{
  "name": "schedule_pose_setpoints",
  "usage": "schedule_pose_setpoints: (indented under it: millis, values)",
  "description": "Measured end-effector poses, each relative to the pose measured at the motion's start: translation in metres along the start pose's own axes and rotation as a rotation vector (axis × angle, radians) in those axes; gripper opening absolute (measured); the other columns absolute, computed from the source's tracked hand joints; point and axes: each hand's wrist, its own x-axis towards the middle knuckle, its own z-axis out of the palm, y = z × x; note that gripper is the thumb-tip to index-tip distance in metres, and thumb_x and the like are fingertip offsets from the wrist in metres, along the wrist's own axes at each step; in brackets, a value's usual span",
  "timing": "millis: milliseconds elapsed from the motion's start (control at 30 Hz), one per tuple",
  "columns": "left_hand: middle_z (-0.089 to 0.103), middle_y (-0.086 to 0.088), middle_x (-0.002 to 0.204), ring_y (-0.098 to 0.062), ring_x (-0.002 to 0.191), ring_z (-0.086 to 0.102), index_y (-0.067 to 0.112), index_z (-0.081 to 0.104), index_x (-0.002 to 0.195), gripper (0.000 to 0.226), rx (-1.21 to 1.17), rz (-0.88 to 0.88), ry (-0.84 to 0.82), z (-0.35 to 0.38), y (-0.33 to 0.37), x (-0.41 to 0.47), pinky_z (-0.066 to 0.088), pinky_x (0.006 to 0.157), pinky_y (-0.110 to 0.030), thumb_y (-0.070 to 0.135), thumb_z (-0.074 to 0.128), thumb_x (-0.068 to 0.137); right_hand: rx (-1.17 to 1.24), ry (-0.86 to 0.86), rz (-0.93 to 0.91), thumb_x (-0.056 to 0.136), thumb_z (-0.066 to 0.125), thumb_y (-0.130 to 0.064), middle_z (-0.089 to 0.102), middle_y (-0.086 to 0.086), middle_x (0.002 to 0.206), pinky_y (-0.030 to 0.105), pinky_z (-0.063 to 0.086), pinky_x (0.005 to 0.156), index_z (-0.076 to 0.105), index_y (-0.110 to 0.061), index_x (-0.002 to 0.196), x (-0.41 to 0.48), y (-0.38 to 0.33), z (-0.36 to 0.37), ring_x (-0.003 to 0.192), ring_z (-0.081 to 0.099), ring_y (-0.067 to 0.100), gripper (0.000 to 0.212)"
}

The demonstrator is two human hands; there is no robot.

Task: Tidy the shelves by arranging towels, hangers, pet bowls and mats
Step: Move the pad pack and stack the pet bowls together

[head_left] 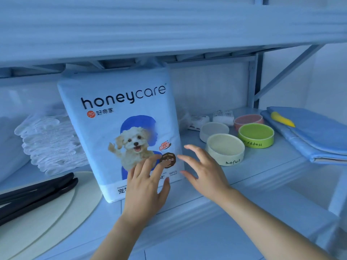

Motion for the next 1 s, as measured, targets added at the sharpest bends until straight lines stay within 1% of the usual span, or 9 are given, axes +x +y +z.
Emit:
schedule_pose_setpoints:
  millis: [100,167,333,467,533,600,733,867,1000]
  values:
    - [0.055,0.003,0.12,-0.021,0.104,0.052,0.022,0.058,0.113,0.035,-0.01,0.017,0.014,0.013,0.023,0.018,0.041,0.082,-0.032,0.031,0.051,0.079,0.014,0.011,-0.011,0.075,0.076,-0.024,0.056,0.009,0.125,0.032,0.055,0.077,0.066,-0.017,0.112,0.002,0.024,-0.01,0.106,0.06,0.025,0.039]
    - [0.056,0.002,0.121,-0.021,0.106,0.052,0.022,0.059,0.113,0.036,0.029,0.008,0.012,0.023,0.041,0.033,0.043,0.079,-0.034,0.032,0.051,0.079,0.043,0.004,-0.025,0.077,0.075,-0.025,0.056,0.009,0.126,0.033,0.055,0.078,0.065,-0.017,0.113,0.004,0.044,-0.019,0.107,0.06,0.026,0.039]
    - [0.056,0.002,0.121,-0.02,0.102,0.05,0.023,0.058,0.114,0.037,0.084,-0.03,0.017,0.051,0.086,0.066,0.043,0.078,-0.034,0.032,0.051,0.078,0.086,0.003,-0.07,0.077,0.075,-0.025,0.055,0.009,0.126,0.032,0.051,0.083,0.066,-0.016,0.113,0.011,0.101,-0.043,0.108,0.059,0.026,0.038]
    - [0.056,0.003,0.12,-0.019,0.104,0.049,0.024,0.058,0.115,0.039,0.117,-0.071,-0.001,0.074,0.118,0.085,0.043,0.076,-0.033,0.037,0.046,0.08,0.135,-0.034,-0.075,0.079,0.072,-0.026,0.052,0.007,0.131,0.034,0.05,0.085,0.064,-0.018,0.115,0.01,0.144,-0.057,0.113,0.056,0.026,0.038]
    - [0.057,0.002,0.117,-0.021,0.102,0.053,0.023,0.059,0.113,0.037,0.13,-0.092,-0.017,0.084,0.131,0.092,0.045,0.075,-0.033,0.036,0.047,0.08,0.157,-0.061,-0.08,0.08,0.07,-0.028,0.05,0.006,0.132,0.035,0.052,0.084,0.063,-0.019,0.117,0.011,0.163,-0.061,0.115,0.055,0.025,0.038]
    - [0.058,0.002,0.114,-0.024,0.098,0.057,0.022,0.06,0.112,0.034,0.125,-0.126,-0.035,0.091,0.14,0.1,0.047,0.074,-0.035,0.033,0.053,0.08,0.179,-0.071,-0.085,0.081,0.069,-0.03,0.05,0.005,0.132,0.036,0.053,0.081,0.063,-0.019,0.117,0.014,0.178,-0.064,0.114,0.056,0.025,0.038]
    - [0.058,0.0,0.115,-0.028,0.099,0.058,0.019,0.06,0.113,0.033,0.075,-0.2,-0.053,0.097,0.147,0.115,0.05,0.076,-0.039,0.024,0.065,0.081,0.204,-0.086,-0.091,0.082,0.068,-0.031,0.051,0.005,0.132,0.037,0.052,0.082,0.064,-0.019,0.115,0.025,0.199,-0.066,0.116,0.054,0.025,0.035]
    - [0.057,0.001,0.115,-0.027,0.099,0.057,0.02,0.059,0.115,0.035,0.081,-0.23,-0.045,0.098,0.141,0.134,0.05,0.073,-0.038,0.025,0.064,0.081,0.213,-0.125,-0.108,0.083,0.066,-0.03,0.048,0.004,0.133,0.035,0.046,0.089,0.062,-0.019,0.116,0.048,0.214,-0.062,0.119,0.049,0.023,0.035]
    - [0.057,0.002,0.115,-0.027,0.098,0.056,0.022,0.059,0.115,0.036,0.099,-0.256,-0.022,0.102,0.123,0.158,0.048,0.07,-0.036,0.026,0.064,0.079,0.22,-0.143,-0.112,0.083,0.066,-0.029,0.046,0.004,0.133,0.036,0.045,0.09,0.061,-0.018,0.116,0.08,0.218,-0.05,0.118,0.049,0.024,0.036]
